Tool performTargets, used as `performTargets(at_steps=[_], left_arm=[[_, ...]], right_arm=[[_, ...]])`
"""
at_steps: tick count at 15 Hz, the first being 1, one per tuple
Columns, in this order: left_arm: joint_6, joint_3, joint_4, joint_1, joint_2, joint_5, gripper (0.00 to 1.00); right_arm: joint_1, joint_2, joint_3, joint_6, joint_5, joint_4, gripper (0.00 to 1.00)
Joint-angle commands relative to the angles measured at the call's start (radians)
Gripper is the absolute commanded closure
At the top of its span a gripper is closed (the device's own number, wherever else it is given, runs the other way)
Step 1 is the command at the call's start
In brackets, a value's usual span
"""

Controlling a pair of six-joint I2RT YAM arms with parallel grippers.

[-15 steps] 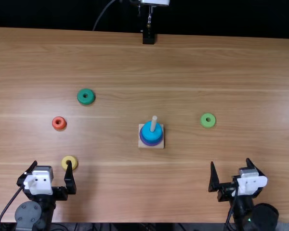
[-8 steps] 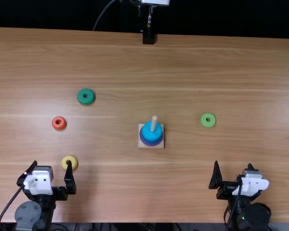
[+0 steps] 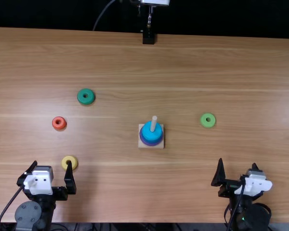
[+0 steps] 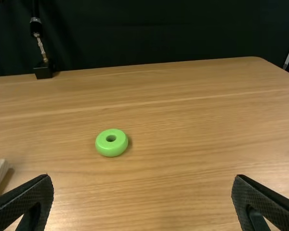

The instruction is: Build the Hanoi tower: stack the rings onto the peg from bottom to top in this color order: purple, dark blue, light blue, dark green, light green, yellow, orange.

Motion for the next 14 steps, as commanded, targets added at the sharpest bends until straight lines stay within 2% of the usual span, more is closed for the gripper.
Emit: performTargets(at_steps=[1, 2, 3, 14], left_arm=[[0.008, -0.105, -0.077, 0.005, -0.011, 0.009, 0.00], [0.008, -0.105, -0.077, 0.005, -0.011, 0.009, 0.00], [0.008, -0.105, -0.077, 0.005, -0.011, 0.009, 0.00], [0.008, -0.105, -0.077, 0.005, -0.011, 0.009, 0.00]], right_arm=[[-0.010, -0.012, -0.065, -0.044, 0.019, -0.029, 0.00], [-0.010, -0.012, -0.066, -0.072, 0.019, -0.029, 0.00], [-0.010, -0.012, -0.066, -0.075, 0.017, -0.029, 0.00], [-0.009, -0.012, -0.066, -0.068, 0.021, -0.029, 0.00]])
